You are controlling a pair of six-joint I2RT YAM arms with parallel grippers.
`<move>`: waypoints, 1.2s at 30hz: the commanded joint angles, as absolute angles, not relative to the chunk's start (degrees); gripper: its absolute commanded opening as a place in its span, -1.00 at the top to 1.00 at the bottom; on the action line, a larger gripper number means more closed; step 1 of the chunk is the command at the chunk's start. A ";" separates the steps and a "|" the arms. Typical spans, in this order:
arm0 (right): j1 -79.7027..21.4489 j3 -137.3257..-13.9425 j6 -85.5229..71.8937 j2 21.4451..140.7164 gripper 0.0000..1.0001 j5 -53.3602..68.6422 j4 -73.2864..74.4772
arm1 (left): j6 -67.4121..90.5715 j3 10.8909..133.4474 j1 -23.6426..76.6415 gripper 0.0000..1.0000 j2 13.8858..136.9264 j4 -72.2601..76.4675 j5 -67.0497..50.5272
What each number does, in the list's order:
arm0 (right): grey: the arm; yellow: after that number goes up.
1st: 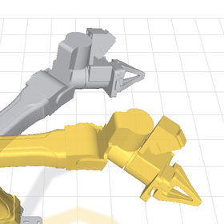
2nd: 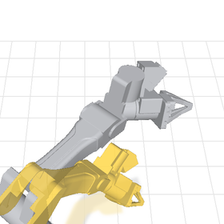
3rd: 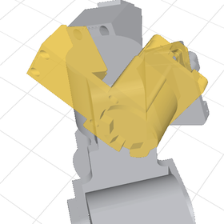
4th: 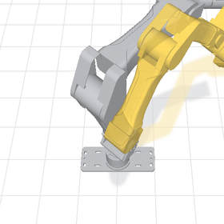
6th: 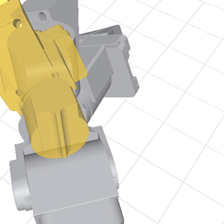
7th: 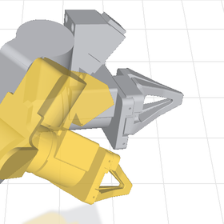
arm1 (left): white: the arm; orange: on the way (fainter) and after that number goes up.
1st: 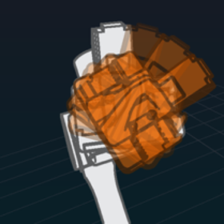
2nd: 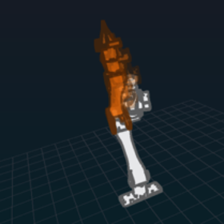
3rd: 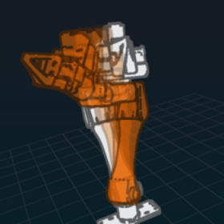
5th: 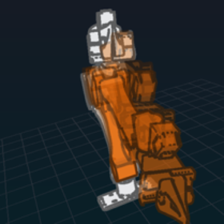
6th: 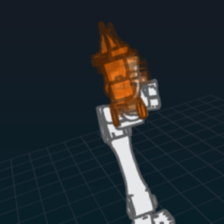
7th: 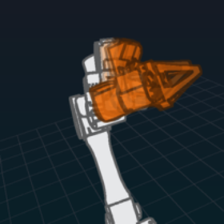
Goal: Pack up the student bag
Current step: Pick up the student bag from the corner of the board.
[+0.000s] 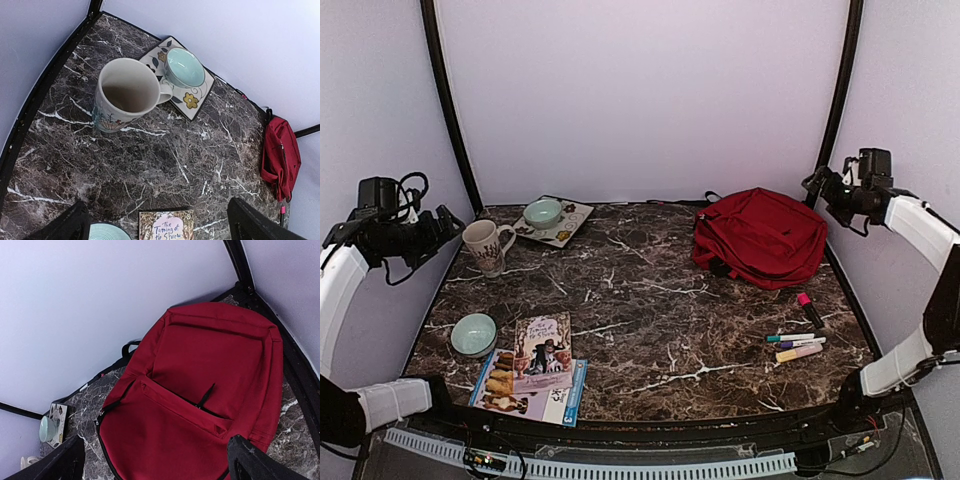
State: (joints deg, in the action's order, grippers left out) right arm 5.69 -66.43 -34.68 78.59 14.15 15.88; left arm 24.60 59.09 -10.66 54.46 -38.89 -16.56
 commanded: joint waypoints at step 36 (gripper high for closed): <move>-20.98 -119.41 -10.24 123.01 -0.79 2.17 42.27 | 28.07 64.99 6.33 -0.91 51.24 -50.72 -11.60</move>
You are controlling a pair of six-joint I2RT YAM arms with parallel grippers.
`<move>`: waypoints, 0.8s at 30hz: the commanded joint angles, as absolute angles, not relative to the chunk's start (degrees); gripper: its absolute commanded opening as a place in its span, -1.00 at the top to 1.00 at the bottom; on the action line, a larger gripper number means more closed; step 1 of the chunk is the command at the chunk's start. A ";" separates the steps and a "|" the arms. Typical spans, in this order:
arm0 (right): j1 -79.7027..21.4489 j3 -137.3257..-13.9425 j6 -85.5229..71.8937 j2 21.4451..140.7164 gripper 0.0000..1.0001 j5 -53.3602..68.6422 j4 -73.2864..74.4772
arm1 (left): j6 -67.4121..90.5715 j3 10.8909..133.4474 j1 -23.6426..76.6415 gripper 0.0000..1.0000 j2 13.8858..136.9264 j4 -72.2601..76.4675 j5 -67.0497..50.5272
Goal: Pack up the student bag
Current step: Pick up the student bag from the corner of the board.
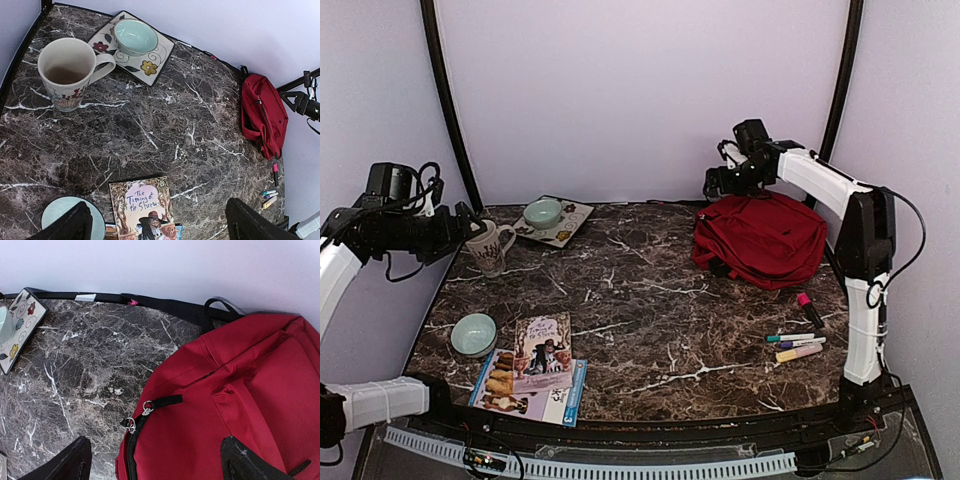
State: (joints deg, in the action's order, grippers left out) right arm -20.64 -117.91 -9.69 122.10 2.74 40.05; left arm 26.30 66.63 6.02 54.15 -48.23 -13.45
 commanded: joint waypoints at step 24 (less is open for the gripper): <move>-26.06 -109.89 -13.04 126.65 0.03 1.60 43.62 | 29.74 61.88 6.39 -0.83 47.94 -49.83 -14.61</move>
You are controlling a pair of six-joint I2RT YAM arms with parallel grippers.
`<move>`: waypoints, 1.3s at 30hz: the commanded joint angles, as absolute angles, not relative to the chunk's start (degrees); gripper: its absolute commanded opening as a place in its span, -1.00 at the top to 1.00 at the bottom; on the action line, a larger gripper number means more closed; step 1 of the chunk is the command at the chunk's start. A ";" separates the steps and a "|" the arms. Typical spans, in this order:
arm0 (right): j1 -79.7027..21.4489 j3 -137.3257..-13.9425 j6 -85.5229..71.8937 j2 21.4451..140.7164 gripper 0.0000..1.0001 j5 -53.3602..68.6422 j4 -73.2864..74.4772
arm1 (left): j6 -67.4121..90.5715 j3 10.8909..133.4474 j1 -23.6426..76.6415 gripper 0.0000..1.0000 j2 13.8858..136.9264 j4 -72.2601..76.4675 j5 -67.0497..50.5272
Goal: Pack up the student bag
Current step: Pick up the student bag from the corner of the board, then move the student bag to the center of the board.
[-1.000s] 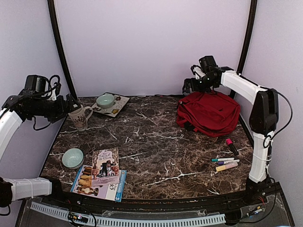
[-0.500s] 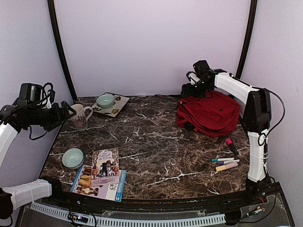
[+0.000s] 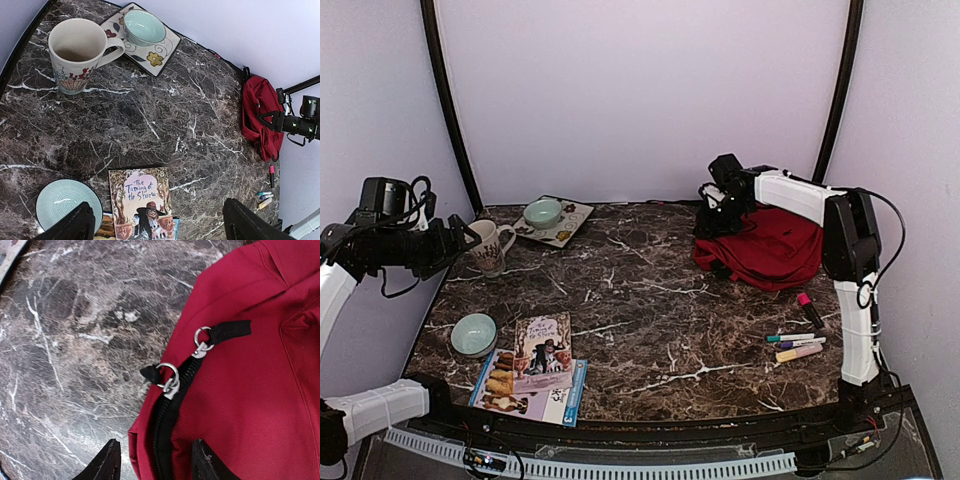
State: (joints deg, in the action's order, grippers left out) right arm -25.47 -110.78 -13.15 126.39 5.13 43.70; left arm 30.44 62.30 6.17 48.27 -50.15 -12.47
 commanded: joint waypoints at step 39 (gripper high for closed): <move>-40.45 -110.47 -12.98 123.88 1.00 12.45 39.10 | 31.54 61.78 6.36 -0.44 47.90 -48.28 -18.42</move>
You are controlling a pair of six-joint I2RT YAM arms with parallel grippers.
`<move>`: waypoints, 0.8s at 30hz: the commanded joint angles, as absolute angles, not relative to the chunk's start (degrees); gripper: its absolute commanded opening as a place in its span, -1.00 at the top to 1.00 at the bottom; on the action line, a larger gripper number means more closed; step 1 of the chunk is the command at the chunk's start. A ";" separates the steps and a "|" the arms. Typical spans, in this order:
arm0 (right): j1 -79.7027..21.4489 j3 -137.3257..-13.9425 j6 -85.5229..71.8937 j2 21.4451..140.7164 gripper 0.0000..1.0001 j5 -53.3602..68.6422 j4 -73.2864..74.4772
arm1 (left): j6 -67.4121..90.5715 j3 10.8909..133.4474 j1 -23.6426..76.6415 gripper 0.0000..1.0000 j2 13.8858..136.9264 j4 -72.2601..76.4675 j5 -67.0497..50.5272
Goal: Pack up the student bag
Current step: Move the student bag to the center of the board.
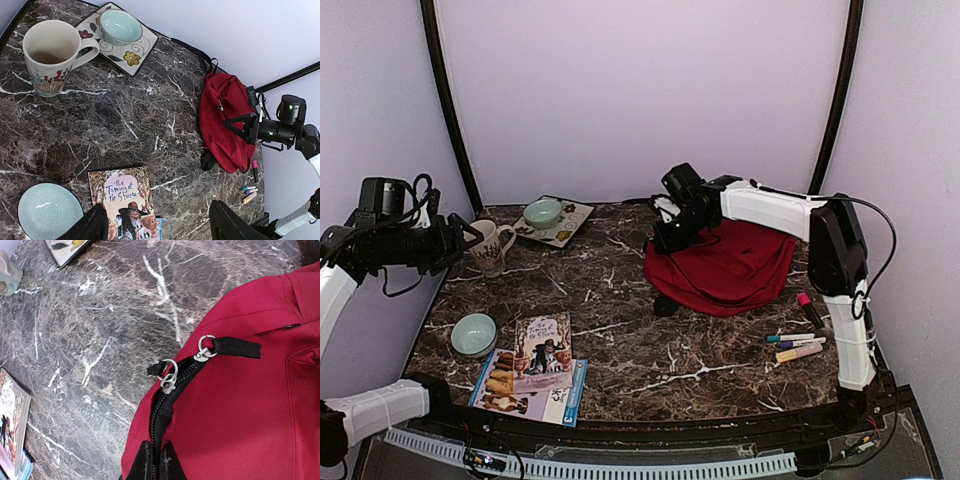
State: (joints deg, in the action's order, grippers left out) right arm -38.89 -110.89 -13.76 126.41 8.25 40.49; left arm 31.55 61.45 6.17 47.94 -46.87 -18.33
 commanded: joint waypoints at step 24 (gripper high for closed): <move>-42.10 -106.53 -12.83 117.37 0.25 12.07 47.16 | 27.32 71.48 23.22 -0.51 64.24 -39.25 -14.90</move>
State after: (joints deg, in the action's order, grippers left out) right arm -42.37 -107.74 -12.60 123.15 13.74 45.43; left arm 30.15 68.01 19.84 61.34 -40.69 -17.45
